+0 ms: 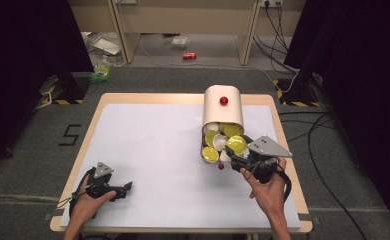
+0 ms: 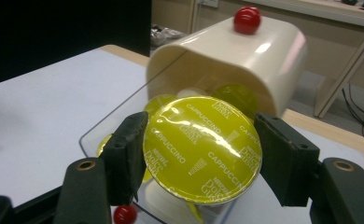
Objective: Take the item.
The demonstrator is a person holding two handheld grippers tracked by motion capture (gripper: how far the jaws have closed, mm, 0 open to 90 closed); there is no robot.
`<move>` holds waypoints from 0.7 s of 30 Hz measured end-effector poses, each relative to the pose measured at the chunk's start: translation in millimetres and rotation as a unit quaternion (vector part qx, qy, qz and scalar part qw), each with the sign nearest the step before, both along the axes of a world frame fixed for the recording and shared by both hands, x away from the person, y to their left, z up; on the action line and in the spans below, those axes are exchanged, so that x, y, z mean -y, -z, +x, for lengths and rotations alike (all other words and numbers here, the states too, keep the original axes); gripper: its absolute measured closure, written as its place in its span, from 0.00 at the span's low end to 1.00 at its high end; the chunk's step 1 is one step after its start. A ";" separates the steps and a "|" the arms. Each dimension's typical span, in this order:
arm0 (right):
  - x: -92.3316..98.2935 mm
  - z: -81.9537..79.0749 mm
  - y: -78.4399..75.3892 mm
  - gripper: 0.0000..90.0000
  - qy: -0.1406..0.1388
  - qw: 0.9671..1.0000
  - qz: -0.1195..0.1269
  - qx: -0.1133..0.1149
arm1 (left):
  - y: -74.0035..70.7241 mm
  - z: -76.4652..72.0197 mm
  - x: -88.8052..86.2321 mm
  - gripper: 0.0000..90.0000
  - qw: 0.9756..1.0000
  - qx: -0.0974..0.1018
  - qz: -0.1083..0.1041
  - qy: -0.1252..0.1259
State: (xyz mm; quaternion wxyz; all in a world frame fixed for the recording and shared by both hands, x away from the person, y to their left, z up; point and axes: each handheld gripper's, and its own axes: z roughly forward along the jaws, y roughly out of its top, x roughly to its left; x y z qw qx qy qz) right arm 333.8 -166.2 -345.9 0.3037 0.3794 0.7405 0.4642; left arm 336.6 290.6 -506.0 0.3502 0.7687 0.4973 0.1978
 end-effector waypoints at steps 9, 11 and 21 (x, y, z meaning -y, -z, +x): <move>26.1 -0.3 -1.9 0.42 0.035 0.999 0.011 0.007 | 0.0 0.0 0.1 0.03 1.000 0.000 0.001 0.000; 28.7 0.2 -1.3 0.42 0.038 0.999 0.010 0.004 | 0.0 -0.1 0.2 0.03 1.000 0.000 0.001 0.000; 52.7 8.2 10.1 0.42 0.076 0.997 0.006 -0.004 | -0.1 0.0 0.1 0.03 1.000 0.000 0.001 0.000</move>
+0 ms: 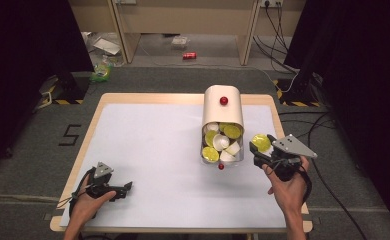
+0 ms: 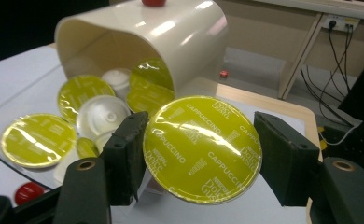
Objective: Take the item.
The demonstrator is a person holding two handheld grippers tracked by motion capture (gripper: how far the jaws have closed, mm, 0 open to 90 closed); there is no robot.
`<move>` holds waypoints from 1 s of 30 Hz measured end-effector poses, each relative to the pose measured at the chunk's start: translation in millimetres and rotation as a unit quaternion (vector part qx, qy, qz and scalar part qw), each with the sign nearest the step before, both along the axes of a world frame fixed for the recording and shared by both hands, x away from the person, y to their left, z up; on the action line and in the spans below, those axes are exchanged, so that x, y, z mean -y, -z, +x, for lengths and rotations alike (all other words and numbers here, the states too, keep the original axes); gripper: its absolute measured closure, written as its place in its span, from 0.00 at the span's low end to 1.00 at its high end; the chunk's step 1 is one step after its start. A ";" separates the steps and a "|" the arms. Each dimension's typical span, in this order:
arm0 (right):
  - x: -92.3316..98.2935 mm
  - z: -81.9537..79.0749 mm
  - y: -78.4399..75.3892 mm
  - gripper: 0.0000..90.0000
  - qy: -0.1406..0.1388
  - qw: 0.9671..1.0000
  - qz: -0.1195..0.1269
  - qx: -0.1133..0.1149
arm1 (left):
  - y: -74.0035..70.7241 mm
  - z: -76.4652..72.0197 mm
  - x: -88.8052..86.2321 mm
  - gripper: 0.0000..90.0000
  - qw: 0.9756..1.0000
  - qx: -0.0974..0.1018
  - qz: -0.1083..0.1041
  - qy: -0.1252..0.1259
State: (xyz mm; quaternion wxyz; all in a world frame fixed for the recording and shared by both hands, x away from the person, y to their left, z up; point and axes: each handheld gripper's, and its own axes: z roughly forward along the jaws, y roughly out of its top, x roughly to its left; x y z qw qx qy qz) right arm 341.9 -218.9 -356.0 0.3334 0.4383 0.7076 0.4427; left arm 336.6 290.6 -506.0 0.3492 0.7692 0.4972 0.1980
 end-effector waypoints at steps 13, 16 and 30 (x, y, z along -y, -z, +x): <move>18.5 14.3 26.8 0.42 0.033 0.999 -0.002 -0.025 | 0.1 -0.1 0.1 0.03 1.000 0.001 -0.001 0.000; 24.2 18.4 36.2 0.42 0.043 0.998 -0.002 -0.035 | 0.0 0.0 -0.1 0.03 1.000 0.000 0.000 0.000; 33.5 27.9 64.5 0.42 0.060 0.996 -0.015 -0.065 | 0.0 -0.1 0.0 0.03 1.000 0.000 0.000 0.000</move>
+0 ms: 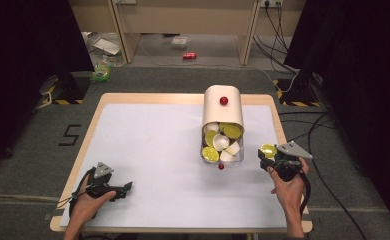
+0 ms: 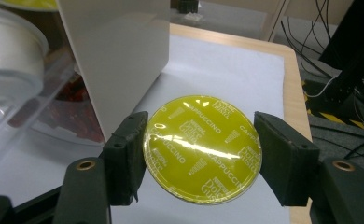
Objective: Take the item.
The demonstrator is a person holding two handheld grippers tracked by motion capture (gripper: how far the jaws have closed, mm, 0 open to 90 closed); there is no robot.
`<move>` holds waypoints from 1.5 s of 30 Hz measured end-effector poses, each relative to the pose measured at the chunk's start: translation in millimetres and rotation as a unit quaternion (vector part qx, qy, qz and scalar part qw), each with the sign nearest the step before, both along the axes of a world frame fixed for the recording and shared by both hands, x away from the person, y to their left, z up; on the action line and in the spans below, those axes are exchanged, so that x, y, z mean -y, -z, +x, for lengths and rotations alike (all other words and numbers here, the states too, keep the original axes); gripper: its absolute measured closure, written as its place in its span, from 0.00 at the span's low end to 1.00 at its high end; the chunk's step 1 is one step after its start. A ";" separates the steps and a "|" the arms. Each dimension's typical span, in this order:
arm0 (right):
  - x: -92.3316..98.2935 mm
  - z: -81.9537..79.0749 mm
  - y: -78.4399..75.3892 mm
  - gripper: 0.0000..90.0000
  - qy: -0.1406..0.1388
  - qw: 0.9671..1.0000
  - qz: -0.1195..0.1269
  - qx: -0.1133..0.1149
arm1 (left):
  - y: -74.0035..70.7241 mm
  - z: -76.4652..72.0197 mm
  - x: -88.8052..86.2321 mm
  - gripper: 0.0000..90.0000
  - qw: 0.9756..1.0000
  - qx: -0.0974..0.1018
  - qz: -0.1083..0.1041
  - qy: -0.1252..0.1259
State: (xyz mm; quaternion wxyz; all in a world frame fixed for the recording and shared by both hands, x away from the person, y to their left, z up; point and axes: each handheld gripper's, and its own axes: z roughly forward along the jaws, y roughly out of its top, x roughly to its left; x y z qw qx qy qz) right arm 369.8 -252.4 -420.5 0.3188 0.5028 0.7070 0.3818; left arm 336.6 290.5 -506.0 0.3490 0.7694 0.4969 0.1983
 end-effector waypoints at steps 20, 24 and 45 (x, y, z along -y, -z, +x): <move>1.2 6.8 25.4 0.42 0.001 0.999 -0.016 -0.034 | 0.1 0.0 0.0 0.03 1.000 0.000 -0.001 0.000; -0.2 8.0 30.0 0.42 -0.002 0.999 -0.019 -0.041 | 0.0 0.0 0.1 0.03 1.000 0.000 0.000 0.000; -3.2 11.4 45.5 0.42 -0.010 0.997 -0.037 -0.069 | 0.0 -0.1 0.1 0.03 1.000 0.000 0.000 0.000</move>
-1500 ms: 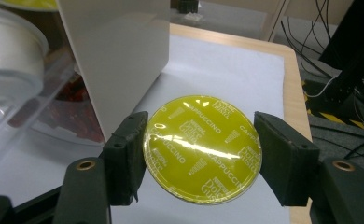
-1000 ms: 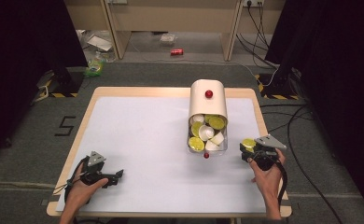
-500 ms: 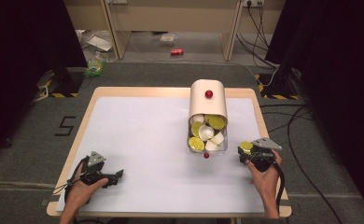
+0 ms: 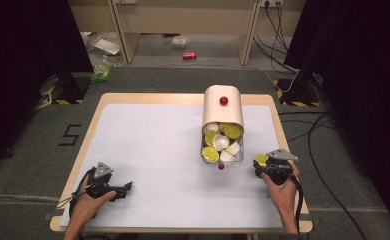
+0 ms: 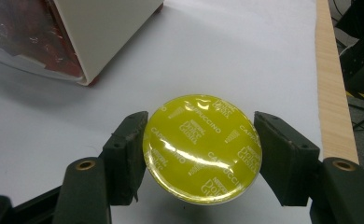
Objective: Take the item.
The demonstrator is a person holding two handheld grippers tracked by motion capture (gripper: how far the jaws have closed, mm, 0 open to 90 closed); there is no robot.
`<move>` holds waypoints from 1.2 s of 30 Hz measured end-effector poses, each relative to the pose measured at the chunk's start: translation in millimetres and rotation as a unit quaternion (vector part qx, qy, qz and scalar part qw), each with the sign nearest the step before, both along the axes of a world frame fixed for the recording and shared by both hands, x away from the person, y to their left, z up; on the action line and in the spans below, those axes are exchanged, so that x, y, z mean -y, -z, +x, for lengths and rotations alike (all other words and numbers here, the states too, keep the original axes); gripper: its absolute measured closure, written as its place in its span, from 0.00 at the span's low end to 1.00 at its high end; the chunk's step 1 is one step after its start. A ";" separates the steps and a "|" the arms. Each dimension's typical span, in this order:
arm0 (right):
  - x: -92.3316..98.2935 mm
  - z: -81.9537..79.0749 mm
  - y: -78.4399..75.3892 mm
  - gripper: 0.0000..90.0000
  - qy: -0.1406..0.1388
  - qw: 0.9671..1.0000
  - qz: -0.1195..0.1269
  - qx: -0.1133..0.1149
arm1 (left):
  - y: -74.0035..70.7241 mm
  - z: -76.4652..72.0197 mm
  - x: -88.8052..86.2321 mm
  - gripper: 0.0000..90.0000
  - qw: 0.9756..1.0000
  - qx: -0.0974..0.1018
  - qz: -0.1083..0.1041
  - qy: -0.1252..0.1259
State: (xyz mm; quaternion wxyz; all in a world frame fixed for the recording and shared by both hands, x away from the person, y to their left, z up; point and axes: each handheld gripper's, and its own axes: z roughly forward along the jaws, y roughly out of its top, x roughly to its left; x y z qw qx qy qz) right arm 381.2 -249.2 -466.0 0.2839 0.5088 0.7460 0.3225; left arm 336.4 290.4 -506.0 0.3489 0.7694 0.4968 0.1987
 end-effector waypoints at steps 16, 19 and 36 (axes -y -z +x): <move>1.1 2.1 9.3 0.42 -0.001 1.000 -0.003 -0.017 | 0.0 -0.1 0.0 0.03 1.000 0.000 0.000 0.000; 0.8 2.2 9.9 0.42 -0.001 1.000 -0.002 -0.019 | 0.0 0.0 0.0 0.03 1.000 0.000 0.000 0.000; 2.4 -2.8 -5.0 0.27 -0.001 0.999 0.039 0.013 | 0.0 0.0 0.0 0.03 1.000 0.000 0.000 0.000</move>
